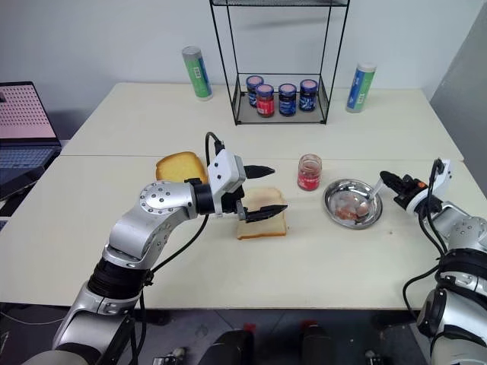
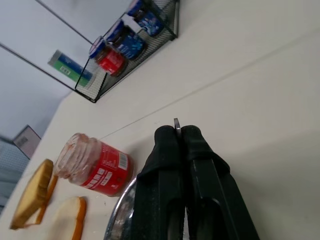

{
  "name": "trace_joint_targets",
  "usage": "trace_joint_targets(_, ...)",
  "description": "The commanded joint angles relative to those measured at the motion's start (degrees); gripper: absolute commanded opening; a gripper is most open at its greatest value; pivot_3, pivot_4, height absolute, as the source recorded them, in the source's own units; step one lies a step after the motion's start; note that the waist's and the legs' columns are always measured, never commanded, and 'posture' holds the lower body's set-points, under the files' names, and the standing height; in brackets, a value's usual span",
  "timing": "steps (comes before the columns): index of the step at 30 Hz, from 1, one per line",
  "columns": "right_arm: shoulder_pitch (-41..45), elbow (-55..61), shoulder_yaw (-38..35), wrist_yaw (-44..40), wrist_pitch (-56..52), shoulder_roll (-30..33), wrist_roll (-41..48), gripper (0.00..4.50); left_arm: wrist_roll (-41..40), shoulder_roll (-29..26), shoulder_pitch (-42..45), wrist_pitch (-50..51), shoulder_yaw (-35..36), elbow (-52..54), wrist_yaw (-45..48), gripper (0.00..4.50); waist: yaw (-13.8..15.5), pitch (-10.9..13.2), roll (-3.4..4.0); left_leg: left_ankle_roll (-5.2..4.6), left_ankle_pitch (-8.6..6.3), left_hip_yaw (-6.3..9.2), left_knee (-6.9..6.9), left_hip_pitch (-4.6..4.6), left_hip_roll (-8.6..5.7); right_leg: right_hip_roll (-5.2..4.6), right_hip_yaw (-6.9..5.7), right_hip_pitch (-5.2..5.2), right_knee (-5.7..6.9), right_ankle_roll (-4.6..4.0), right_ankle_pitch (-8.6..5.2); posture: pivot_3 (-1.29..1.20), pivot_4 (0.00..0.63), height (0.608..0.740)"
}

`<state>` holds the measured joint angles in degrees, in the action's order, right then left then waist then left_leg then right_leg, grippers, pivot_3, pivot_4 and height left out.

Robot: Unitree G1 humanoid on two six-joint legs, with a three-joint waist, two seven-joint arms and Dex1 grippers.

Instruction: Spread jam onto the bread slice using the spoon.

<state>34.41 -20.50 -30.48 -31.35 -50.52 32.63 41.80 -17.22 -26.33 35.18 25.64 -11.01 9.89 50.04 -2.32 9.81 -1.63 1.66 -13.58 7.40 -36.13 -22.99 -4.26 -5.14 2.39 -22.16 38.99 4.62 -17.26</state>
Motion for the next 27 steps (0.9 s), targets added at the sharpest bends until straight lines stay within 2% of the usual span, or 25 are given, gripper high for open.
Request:
trace_joint_targets(1,-0.6,14.4,-0.3,6.0,-0.8,-1.9,2.2,0.03,-1.3,0.0,0.3,-0.3,2.2,1.2,-0.3,4.50,0.0,0.0,0.00,0.00,0.00,0.01,0.00,0.00,0.00,0.00,-0.01,0.00,0.00,0.00,0.00,0.00,0.150,0.740)
trace_joint_targets(5,2.1,21.9,2.9,11.2,0.9,-4.4,-0.1,0.03,-2.6,0.4,-0.5,0.8,5.6,1.2,-3.0,4.50,0.1,0.0,0.00,0.01,0.00,0.03,-0.01,0.00,-0.02,-0.01,-0.02,0.00,-0.01,0.00,0.00,0.00,0.150,0.740)
trace_joint_targets(9,6.2,23.5,5.8,14.2,3.4,-6.1,-2.0,0.03,-3.7,0.5,-2.2,2.1,8.4,2.1,-5.1,4.50,-0.1,0.0,0.02,0.01,0.00,0.03,0.01,0.00,-0.01,0.00,0.01,-0.07,0.03,0.00,0.00,0.00,0.150,0.740)
trace_joint_targets(17,17.7,13.6,13.5,15.1,14.5,-11.6,-9.6,0.03,-4.2,0.4,-7.6,3.1,9.6,6.8,-7.8,4.50,-0.4,0.0,0.02,0.06,0.03,0.05,0.03,-0.01,-0.03,-0.01,-0.01,-0.08,0.02,0.00,0.00,0.00,0.150,0.740)
trace_joint_targets(27,19.1,4.3,19.5,10.3,23.9,-14.6,-16.0,0.03,-4.0,0.0,-9.5,4.0,10.1,9.9,-10.9,4.50,-0.4,0.0,0.02,0.07,0.04,0.02,0.03,-0.01,-0.03,-0.02,0.00,-0.11,0.02,-0.01,0.00,0.00,0.150,0.740)
